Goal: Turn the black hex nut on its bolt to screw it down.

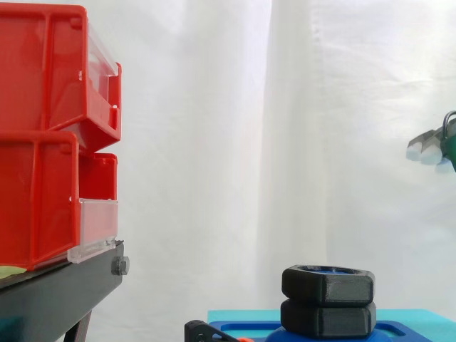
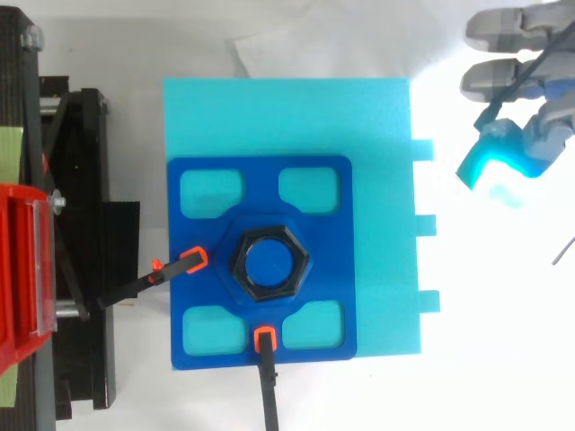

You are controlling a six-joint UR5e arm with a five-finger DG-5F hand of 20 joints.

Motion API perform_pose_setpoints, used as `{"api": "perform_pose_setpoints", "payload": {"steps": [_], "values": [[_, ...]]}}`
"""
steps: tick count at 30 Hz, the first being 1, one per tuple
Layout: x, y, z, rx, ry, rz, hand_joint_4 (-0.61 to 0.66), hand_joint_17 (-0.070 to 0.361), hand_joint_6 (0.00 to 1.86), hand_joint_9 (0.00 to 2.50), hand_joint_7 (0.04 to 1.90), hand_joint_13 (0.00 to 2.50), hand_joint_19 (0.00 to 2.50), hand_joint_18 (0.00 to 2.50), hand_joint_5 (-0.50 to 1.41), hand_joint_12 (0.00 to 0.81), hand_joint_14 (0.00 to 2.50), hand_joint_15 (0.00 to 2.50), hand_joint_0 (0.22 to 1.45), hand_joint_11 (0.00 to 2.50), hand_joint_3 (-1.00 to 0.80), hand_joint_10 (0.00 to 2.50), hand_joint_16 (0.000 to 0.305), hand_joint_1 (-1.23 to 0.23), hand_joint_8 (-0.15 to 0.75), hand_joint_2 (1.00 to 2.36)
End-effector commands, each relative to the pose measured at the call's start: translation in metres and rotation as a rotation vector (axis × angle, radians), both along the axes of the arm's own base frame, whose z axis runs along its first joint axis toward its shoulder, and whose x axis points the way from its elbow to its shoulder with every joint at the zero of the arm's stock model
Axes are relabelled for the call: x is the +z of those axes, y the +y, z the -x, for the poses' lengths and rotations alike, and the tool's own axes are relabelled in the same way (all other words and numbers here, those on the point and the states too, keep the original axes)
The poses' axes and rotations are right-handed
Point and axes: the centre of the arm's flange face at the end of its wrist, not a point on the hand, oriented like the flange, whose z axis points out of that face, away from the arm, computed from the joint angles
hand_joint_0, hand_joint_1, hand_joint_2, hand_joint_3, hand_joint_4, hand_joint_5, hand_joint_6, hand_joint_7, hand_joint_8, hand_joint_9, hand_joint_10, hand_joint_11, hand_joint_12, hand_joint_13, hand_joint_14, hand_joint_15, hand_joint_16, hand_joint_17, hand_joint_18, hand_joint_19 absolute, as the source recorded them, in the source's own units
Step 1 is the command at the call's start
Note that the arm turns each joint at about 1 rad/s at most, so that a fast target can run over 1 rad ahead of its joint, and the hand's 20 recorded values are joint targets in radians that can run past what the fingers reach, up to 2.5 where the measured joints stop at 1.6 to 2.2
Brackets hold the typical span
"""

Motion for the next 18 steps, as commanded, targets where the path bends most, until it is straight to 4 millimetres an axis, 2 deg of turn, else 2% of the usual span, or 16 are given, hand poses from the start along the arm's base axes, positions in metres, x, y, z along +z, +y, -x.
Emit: {"api": "perform_pose_setpoints", "payload": {"steps": [1, 6, 18], "values": [[-0.0009, -0.0002, 0.0001, -0.049, 0.036, -0.268, 0.19, 0.151, 0.5, 0.27, 0.87, 0.06, 0.03, 0.22, -0.23, 0.372, 0.0, 0.0, 0.4, 0.0, -0.5, 0.0, 0.067, -0.47, 0.253, 1.0], [-0.0006, -0.0002, -0.0003, -0.063, 0.043, -0.35, 0.19, 0.149, 0.5, 0.29, 0.87, 0.07, 0.03, 0.22, -0.23, 0.366, 0.0, 0.0, 0.4, 0.0, -0.5, 0.0, 0.066, -0.47, 0.257, 1.0], [0.0001, 0.0004, -0.0016, -0.063, 0.034, -0.35, 0.2, 0.144, 0.5, 0.32, 0.88, 0.09, 0.02, 0.23, -0.22, 0.36, 0.0, 0.0, 0.42, 0.0, -0.5, 0.0, 0.064, -0.45, 0.257, 1.0]]}}
